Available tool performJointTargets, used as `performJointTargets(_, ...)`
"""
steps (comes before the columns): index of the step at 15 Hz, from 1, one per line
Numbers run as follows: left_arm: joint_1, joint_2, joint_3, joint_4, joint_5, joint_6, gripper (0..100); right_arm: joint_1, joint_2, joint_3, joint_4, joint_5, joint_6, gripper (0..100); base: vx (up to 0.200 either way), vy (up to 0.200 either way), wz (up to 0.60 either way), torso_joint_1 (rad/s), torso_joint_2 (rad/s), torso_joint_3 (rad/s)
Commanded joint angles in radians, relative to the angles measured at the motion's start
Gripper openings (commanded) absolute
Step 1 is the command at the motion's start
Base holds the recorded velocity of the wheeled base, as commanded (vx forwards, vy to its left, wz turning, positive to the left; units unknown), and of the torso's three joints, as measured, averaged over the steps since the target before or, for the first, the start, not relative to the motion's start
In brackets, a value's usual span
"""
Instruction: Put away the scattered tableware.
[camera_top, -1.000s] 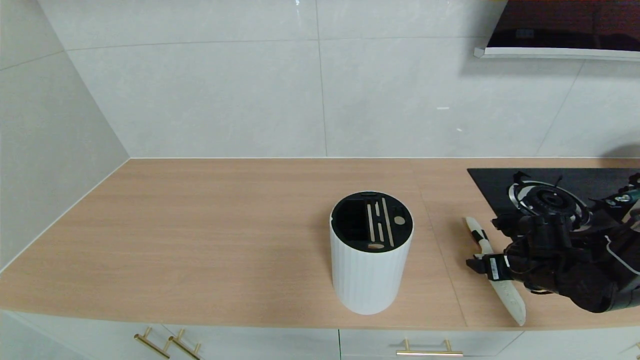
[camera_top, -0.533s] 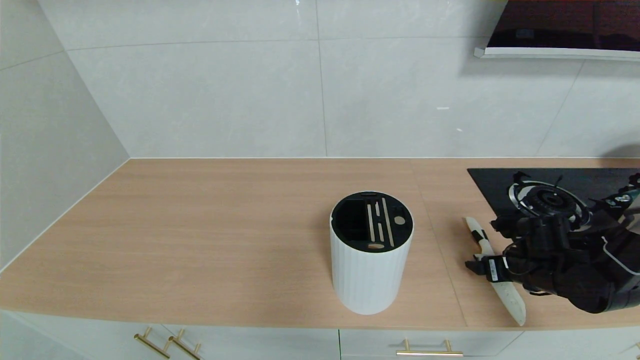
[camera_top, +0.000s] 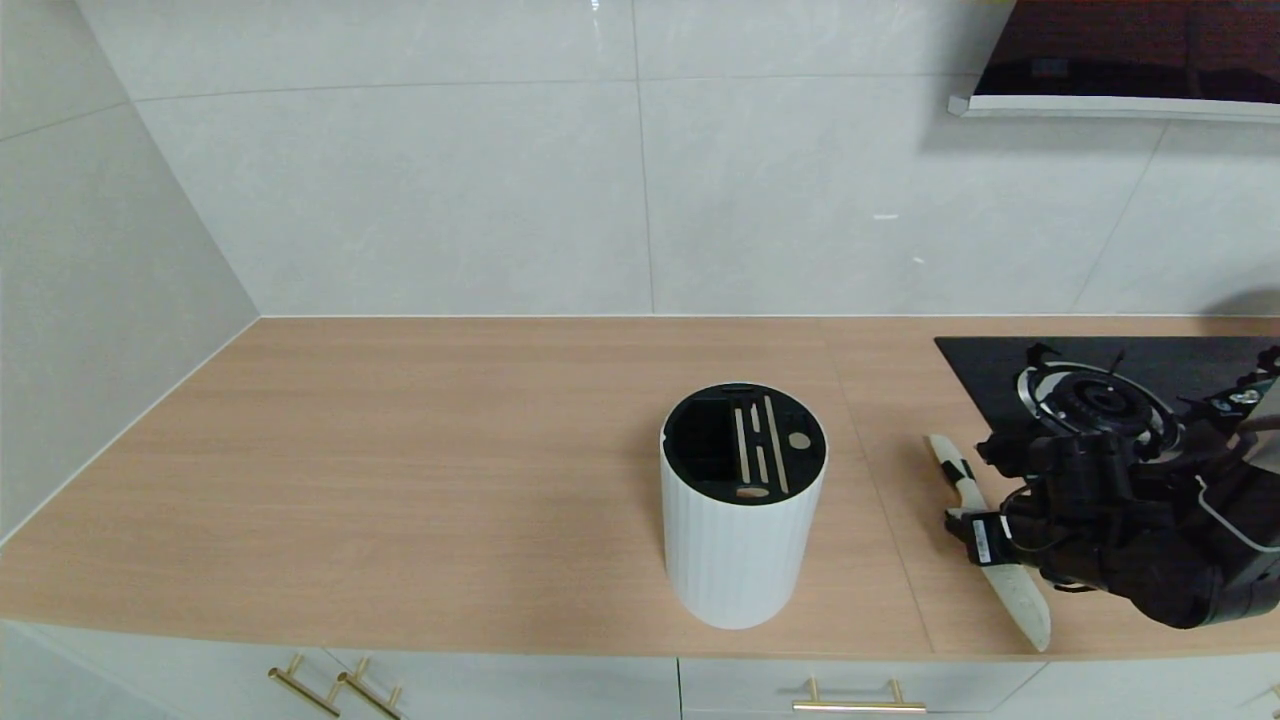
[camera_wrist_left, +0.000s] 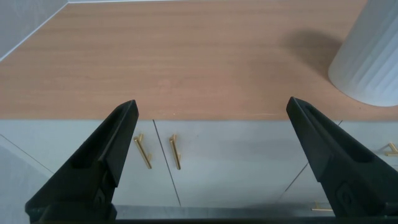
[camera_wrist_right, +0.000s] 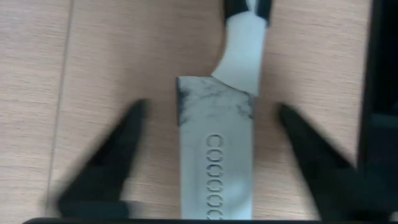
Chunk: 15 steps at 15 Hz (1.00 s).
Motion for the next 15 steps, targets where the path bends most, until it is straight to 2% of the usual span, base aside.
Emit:
performJointTargets(1,0.0,0.0,0.0,0.0,0.0,0.0,100,-0.001,0.02,0.002,-0.01,-0.003,-0.002,0,0.0,0.0,0.0,0.0,0.0,0.0)
performJointTargets(8,0.0,0.0,0.0,0.0,0.0,-0.002,100,-0.003,0.004,0.007,-0.03,-0.006,-0.001,0,0.0,0.0,0.0,0.0,0.0,0.0)
performJointTargets(12,0.0,0.0,-0.003,0.0,-0.003,-0.002,100,0.013,-0.246,0.002,0.045,-0.006,0.017,0,0.0,0.0,0.0,0.0,0.0,0.0)
performJointTargets(14,-0.001,0.016,-0.075,0.008,-0.06,0.0,100,0.027,-0.352,-0.023,0.107,-0.003,0.019,0,0.0,0.0,0.0,0.0,0.0,0.0)
performJointTargets(15,-0.003,0.14,-0.236,0.04,-0.167,-0.005,100,0.051,-0.42,-0.092,0.165,-0.003,0.017,0,0.0,0.0,0.0,0.0,0.0,0.0)
